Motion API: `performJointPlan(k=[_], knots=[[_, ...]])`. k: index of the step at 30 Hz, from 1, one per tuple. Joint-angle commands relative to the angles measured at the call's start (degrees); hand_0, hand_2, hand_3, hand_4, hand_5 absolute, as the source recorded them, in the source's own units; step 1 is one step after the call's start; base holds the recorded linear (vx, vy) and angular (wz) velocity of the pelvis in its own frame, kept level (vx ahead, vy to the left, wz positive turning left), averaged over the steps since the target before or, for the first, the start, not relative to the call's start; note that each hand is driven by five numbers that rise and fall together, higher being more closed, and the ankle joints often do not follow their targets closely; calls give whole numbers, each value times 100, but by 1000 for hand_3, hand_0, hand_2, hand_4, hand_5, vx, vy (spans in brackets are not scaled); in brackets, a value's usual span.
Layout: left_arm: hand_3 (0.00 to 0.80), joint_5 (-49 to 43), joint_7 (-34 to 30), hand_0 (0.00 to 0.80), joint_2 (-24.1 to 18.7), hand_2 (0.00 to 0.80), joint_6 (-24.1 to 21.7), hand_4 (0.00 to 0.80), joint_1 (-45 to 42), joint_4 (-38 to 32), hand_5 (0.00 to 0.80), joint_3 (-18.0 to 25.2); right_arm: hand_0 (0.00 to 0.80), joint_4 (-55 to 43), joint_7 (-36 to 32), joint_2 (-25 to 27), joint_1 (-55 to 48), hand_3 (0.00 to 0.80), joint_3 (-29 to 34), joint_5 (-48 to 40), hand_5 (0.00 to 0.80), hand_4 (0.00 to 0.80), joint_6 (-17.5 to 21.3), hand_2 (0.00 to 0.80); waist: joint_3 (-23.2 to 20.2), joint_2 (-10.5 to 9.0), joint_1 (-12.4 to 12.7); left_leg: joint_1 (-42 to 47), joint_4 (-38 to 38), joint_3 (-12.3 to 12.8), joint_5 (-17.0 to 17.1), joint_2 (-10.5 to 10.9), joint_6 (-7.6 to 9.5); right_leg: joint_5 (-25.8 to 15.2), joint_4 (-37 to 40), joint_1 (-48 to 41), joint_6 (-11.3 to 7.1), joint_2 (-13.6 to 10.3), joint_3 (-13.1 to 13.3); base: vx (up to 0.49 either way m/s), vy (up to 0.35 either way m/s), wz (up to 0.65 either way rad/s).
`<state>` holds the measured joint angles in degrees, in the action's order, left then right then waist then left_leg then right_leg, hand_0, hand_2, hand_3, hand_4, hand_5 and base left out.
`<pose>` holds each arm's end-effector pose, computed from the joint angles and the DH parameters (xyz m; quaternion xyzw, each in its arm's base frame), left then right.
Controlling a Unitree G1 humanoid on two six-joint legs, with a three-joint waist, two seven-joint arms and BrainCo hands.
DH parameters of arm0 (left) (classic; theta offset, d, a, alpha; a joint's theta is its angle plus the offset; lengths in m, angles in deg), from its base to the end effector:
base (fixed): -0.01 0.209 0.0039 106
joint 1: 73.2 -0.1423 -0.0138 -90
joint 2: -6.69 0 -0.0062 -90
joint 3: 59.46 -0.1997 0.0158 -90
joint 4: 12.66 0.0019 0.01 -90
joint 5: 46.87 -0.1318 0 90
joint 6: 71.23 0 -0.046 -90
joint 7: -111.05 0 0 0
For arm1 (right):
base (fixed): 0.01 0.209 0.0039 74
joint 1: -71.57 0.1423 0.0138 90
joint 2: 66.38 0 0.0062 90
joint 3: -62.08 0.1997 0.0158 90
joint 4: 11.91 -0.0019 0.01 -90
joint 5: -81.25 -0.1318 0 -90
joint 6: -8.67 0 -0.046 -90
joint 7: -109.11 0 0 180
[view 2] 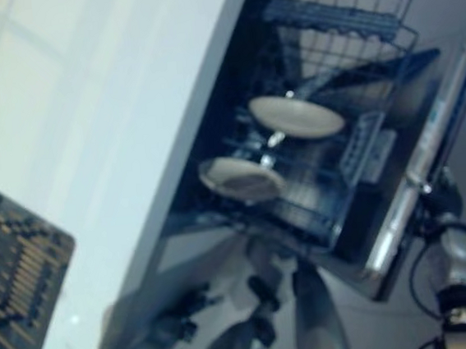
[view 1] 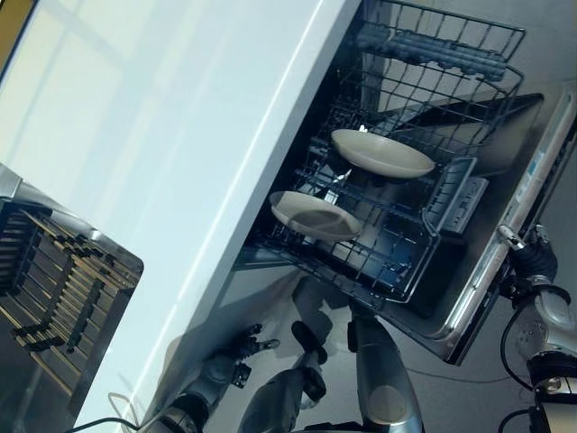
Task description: Take plates into dishwasher
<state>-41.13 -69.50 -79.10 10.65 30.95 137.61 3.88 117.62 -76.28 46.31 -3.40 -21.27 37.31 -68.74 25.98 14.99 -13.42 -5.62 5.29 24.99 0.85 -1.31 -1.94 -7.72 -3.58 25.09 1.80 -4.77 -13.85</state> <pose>0.1817 0.1681 -0.0884 0.1794 0.3423 -0.1487 0.9103 0.2227 -0.3490 0.0564 0.0624 -0.0095 -0.1822 0.9812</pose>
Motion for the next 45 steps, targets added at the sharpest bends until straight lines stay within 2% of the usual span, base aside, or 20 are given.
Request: performJointPlan(k=[1, 8, 19, 27, 40, 42, 45], knots=[[0, -121, -11, 0, -560, 0, 53, 0, 498, 82, 0, 281, 0, -1799, -1593, -804, 578, 0, -962, 365, 0, 0, -165, 0, -90, -177, 67, -100, -171, -186, 496, -376, -454, 876, -515, -750, -505, -439, 279, 72, 14, -27], [0, -331, -53, 0, -494, 0, 234, 0, 407, 33, 0, 335, 0, -2876, -2036, -971, 481, 0, -1327, 892, 0, 0, -842, 0, -318, -375, 159, 71, -138, -158, 489, -432, -439, 913, -441, -1010, -508, -433, 154, 68, 1, -17], [0, -380, -111, 0, -426, 0, 257, 0, 242, 62, 0, 350, 0, -3525, -2200, -1167, 716, 0, -1845, 981, 0, 0, -1325, 0, -565, -599, 469, 153, -111, -245, 517, -468, -391, 986, -397, -1358, -488, -435, -60, 71, 22, -14], [0, -471, -95, 0, -414, 0, 286, 0, 147, 187, 0, 391, 0, -3481, -2061, -1447, 1026, 0, -2224, 984, 0, 0, -1493, 0, -647, -739, 813, 143, -100, -424, 514, -400, -313, 1059, -503, -1516, -476, -464, -284, 63, 22, -7], [0, -624, -103, 0, -513, 0, 337, 0, -75, 285, 0, 422, 0, -3221, -2054, -1739, 1326, 0, -2719, 1155, 0, 0, -1638, 0, -778, -1094, 1238, 215, -97, -711, 455, -313, -201, 965, -375, -1843, -505, -469, -480, 71, 6, 58], [0, -570, -90, 0, -507, 0, 359, 0, -82, 267, 0, 400, 0, -3092, -1904, -1815, 1476, 0, -2805, 1114, 0, 0, -1636, 0, -800, -1141, 1320, 226, -89, -792, 459, -303, -190, 943, -335, -1914, -503, -465, -488, 84, 18, 47], [0, -490, -77, 0, -507, 0, 364, 0, -101, 254, 0, 391, 0, -2870, -1443, -1901, 1624, 0, -2819, 1342, 0, 0, -1419, 0, -837, -1177, 1432, 220, -69, -942, 460, -270, -158, 944, -323, -1986, -508, -476, -482, 67, 24, 35]])
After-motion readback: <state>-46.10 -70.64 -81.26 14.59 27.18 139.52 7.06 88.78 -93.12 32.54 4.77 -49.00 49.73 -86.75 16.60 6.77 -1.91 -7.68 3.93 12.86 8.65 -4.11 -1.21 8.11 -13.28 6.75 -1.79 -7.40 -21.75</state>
